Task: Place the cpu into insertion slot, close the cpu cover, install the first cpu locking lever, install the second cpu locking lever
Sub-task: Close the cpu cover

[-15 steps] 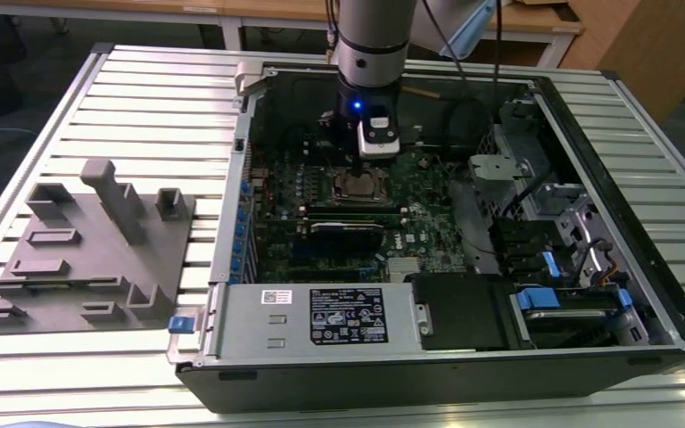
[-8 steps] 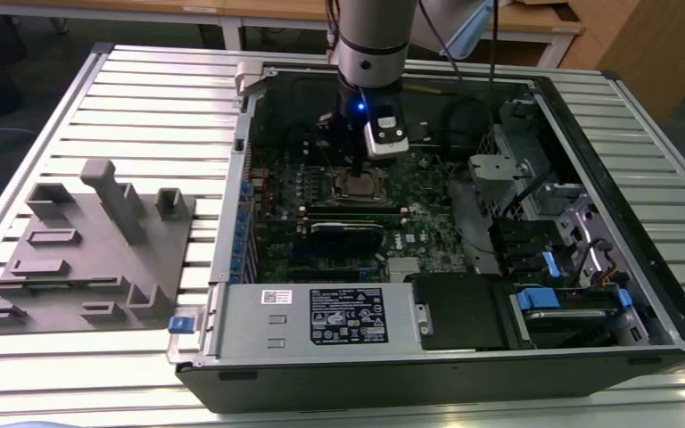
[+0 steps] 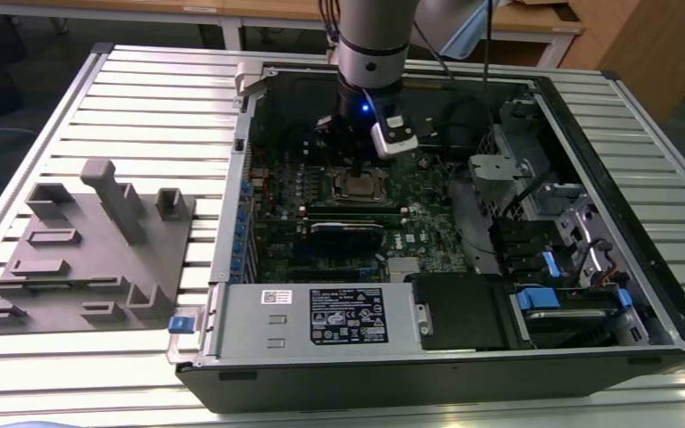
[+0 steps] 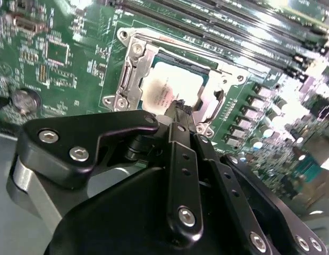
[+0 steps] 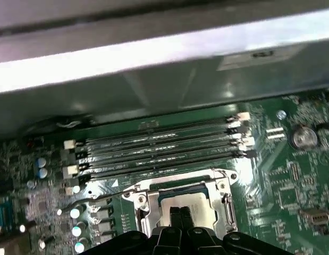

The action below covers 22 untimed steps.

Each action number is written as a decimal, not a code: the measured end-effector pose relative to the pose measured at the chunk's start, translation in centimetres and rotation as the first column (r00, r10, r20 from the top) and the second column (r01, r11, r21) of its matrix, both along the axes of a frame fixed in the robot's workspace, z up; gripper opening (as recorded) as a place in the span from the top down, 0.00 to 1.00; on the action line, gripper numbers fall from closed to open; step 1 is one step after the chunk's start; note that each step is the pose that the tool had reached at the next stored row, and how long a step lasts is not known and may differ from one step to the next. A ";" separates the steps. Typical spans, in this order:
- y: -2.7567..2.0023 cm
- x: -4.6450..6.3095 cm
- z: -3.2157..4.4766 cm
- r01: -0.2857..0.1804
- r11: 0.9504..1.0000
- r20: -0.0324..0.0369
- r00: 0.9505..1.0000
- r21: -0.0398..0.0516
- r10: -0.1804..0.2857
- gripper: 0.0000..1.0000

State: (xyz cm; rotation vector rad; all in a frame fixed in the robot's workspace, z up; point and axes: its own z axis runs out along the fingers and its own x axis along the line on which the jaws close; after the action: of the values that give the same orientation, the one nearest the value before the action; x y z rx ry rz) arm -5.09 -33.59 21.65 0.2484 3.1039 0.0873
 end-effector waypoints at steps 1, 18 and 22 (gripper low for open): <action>0.00 0.0 -0.02 -0.019 1.000 0.000 1.000 0.000 0.019 0.89; 0.00 0.0 -0.10 -0.141 0.990 0.000 0.990 0.000 0.141 0.89; 0.00 0.0 -0.10 -0.142 0.990 0.000 0.990 0.000 0.142 0.89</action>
State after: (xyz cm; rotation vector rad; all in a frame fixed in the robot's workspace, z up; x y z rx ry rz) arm -5.09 -33.59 21.55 0.0265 3.1177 0.0898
